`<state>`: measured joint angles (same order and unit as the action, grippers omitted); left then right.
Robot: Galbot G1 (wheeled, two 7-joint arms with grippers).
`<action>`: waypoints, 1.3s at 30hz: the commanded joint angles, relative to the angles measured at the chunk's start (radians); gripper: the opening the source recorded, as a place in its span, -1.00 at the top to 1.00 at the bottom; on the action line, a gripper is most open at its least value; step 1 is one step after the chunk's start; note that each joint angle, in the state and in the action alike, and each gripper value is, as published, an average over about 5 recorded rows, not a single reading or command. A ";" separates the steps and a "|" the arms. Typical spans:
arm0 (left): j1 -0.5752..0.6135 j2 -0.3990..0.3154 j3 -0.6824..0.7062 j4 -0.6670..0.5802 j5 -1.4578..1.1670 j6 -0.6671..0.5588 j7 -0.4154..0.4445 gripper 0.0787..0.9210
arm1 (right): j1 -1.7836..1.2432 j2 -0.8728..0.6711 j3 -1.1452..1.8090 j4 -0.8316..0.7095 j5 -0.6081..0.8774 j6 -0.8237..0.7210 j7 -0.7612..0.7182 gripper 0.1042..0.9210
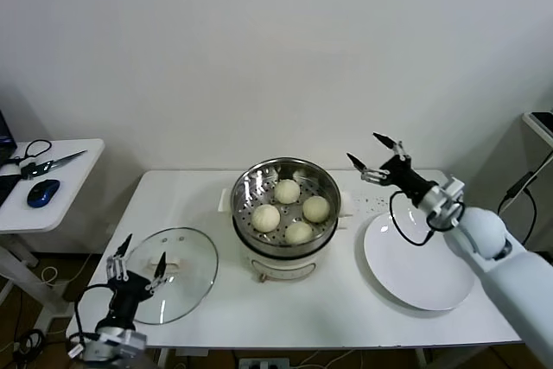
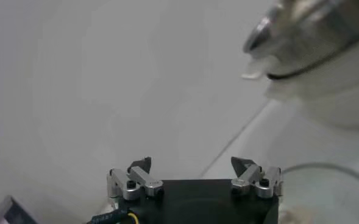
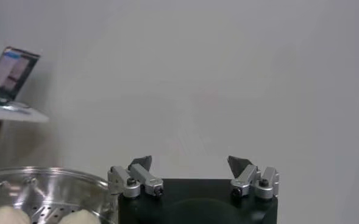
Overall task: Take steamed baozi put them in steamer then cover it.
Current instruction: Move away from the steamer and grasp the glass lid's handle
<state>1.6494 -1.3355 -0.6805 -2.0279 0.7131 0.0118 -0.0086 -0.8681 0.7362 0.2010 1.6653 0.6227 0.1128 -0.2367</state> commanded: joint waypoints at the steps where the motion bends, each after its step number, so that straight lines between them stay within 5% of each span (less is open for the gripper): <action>1: 0.071 -0.015 0.038 -0.011 0.749 0.049 0.048 -0.77 | -0.421 0.204 0.409 0.087 -0.105 -0.026 0.055 -0.76; 21: -0.199 -0.046 0.048 0.373 0.873 0.003 -0.070 -0.77 | -0.461 0.247 0.426 0.045 -0.176 -0.017 0.044 -0.76; 39: -0.335 -0.044 0.050 0.503 0.855 0.000 -0.148 -0.77 | -0.472 0.262 0.433 0.042 -0.201 -0.015 0.034 -0.76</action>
<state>1.3958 -1.3820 -0.6307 -1.6031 1.5528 0.0128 -0.1255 -1.3234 0.9895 0.6210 1.6993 0.4342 0.0987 -0.2008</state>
